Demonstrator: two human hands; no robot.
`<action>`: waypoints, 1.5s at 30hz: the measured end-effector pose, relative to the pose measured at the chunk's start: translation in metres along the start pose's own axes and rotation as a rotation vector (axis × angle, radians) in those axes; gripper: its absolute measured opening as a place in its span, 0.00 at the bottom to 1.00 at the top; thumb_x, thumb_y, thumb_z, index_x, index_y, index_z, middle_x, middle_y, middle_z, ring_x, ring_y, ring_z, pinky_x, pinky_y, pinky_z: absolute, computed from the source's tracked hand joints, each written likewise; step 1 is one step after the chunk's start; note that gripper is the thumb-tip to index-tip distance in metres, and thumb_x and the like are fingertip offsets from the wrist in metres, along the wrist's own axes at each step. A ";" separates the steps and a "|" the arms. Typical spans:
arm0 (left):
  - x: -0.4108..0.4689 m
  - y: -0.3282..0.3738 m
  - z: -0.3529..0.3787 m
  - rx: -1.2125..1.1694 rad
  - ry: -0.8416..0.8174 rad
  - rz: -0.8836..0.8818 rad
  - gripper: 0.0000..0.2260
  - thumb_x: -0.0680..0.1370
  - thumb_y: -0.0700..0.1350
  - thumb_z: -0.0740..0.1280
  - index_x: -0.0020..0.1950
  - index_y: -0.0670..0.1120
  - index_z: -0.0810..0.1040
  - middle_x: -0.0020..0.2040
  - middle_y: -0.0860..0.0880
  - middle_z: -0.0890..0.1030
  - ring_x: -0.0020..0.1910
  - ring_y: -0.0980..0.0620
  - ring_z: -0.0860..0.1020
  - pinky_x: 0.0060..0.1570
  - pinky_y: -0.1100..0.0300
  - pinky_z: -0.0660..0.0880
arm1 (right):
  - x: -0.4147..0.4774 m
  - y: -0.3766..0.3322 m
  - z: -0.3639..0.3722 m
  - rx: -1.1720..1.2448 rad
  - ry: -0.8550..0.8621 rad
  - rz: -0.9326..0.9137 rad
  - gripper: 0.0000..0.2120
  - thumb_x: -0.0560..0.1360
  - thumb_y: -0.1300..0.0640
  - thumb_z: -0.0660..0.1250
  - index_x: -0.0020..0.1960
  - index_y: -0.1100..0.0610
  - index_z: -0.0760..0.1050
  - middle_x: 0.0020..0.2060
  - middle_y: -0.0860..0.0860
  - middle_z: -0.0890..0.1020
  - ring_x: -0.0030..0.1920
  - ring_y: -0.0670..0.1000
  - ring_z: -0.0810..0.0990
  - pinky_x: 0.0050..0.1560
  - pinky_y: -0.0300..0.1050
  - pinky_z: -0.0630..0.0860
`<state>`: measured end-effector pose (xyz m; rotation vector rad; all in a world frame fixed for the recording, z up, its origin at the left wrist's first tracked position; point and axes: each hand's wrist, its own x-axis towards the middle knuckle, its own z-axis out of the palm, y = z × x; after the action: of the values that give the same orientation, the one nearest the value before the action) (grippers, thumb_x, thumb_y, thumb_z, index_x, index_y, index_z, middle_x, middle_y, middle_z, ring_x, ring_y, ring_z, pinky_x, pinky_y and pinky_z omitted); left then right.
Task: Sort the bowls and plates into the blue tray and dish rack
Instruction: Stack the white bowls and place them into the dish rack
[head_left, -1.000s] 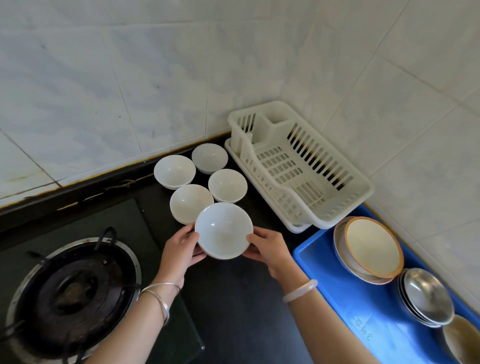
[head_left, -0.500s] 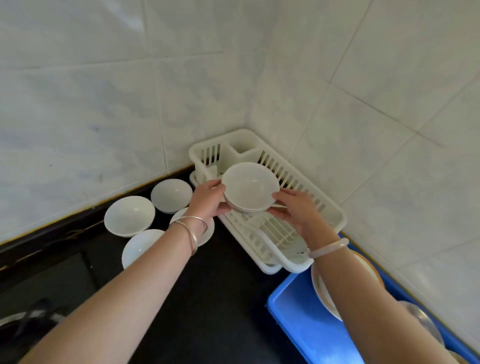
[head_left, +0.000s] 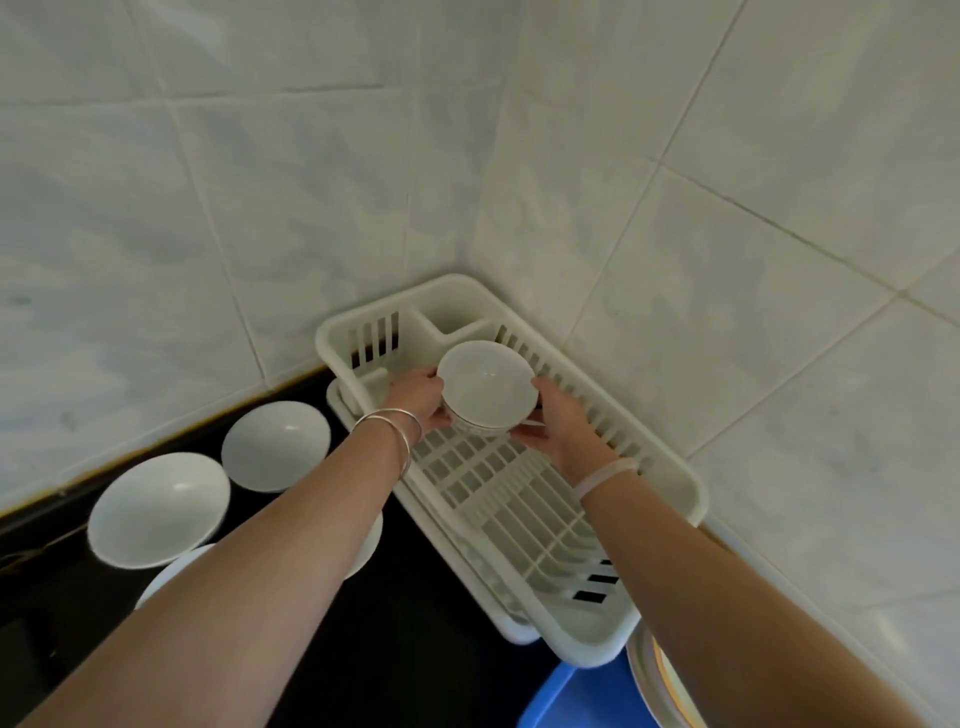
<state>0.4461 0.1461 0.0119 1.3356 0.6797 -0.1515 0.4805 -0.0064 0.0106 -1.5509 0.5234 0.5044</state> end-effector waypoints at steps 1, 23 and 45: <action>0.004 -0.002 0.002 -0.001 0.000 -0.007 0.18 0.79 0.34 0.53 0.69 0.41 0.69 0.67 0.38 0.72 0.61 0.37 0.73 0.53 0.45 0.75 | 0.004 0.001 0.001 0.008 0.005 0.007 0.20 0.78 0.51 0.62 0.66 0.60 0.69 0.58 0.59 0.77 0.47 0.57 0.78 0.39 0.50 0.78; 0.034 -0.022 0.008 -0.026 0.068 0.003 0.15 0.79 0.37 0.56 0.63 0.39 0.73 0.57 0.39 0.75 0.51 0.40 0.75 0.48 0.47 0.77 | 0.031 0.026 0.008 -0.037 0.021 -0.114 0.09 0.79 0.48 0.57 0.51 0.52 0.72 0.44 0.50 0.77 0.45 0.51 0.77 0.54 0.52 0.78; -0.099 -0.022 -0.051 0.407 0.165 0.390 0.16 0.80 0.49 0.58 0.65 0.47 0.74 0.60 0.49 0.78 0.59 0.49 0.76 0.54 0.62 0.68 | -0.116 0.035 0.034 -0.407 -0.020 -0.515 0.15 0.80 0.50 0.53 0.59 0.52 0.75 0.52 0.48 0.80 0.53 0.51 0.78 0.58 0.56 0.75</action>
<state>0.3380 0.1610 0.0426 1.8621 0.5283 0.1455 0.3671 0.0292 0.0513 -1.9823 -0.0130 0.2322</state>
